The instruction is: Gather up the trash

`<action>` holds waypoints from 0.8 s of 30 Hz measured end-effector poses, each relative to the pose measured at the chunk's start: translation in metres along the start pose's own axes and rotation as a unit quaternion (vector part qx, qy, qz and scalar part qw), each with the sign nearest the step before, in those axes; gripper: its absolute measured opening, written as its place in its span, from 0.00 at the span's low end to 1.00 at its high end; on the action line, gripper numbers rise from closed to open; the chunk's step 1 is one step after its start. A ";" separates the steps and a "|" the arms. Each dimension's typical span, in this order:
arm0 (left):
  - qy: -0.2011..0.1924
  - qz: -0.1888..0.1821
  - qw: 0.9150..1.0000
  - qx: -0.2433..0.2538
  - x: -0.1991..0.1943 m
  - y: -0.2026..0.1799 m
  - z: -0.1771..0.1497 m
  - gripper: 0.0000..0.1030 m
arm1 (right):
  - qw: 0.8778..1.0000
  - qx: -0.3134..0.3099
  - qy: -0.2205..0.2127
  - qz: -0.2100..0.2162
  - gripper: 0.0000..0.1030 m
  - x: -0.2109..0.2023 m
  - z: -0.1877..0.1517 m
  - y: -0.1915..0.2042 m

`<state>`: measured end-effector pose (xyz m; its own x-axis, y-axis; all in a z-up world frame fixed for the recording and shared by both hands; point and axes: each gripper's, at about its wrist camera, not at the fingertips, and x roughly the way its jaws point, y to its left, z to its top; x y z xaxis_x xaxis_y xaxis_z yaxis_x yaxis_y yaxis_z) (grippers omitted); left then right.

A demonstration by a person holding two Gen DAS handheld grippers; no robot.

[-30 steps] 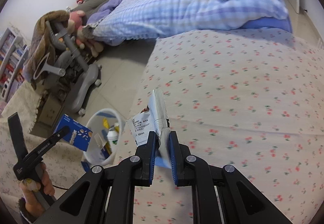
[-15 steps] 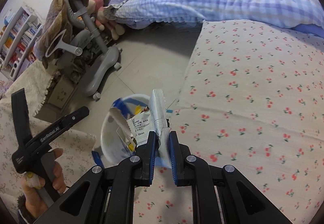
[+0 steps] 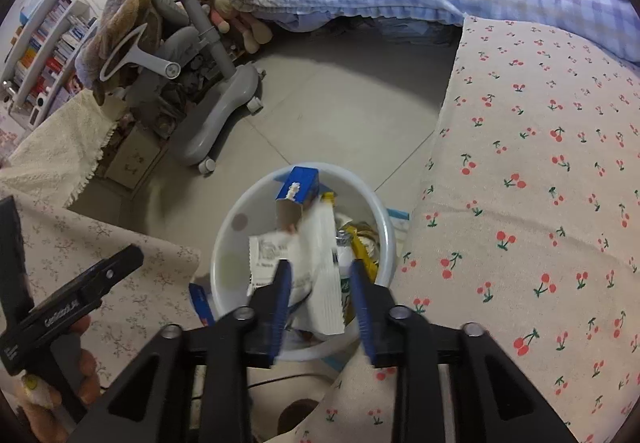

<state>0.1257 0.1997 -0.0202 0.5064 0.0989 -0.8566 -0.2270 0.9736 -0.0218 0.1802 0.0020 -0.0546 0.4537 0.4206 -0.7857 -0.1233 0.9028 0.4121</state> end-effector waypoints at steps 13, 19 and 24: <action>0.000 -0.016 0.998 0.066 -0.052 -0.054 -0.063 0.99 | 0.992 -0.004 -0.055 -0.111 0.87 -0.123 -0.051 -0.018; -0.031 -0.043 0.993 0.105 -0.087 -0.090 -0.114 0.99 | 0.978 -0.008 -0.106 -0.180 1.00 -0.183 -0.110 -0.035; -0.035 -0.050 0.991 0.117 -0.095 -0.109 -0.142 0.99 | 0.958 0.014 -0.169 -0.231 1.00 -0.212 -0.167 -0.057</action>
<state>-0.0157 0.0554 -0.0090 0.5751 0.0050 -0.8181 0.0218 0.9995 0.0214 -0.0566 -0.1240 0.0117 0.7148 -0.0814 -0.6946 0.1809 0.9809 0.0712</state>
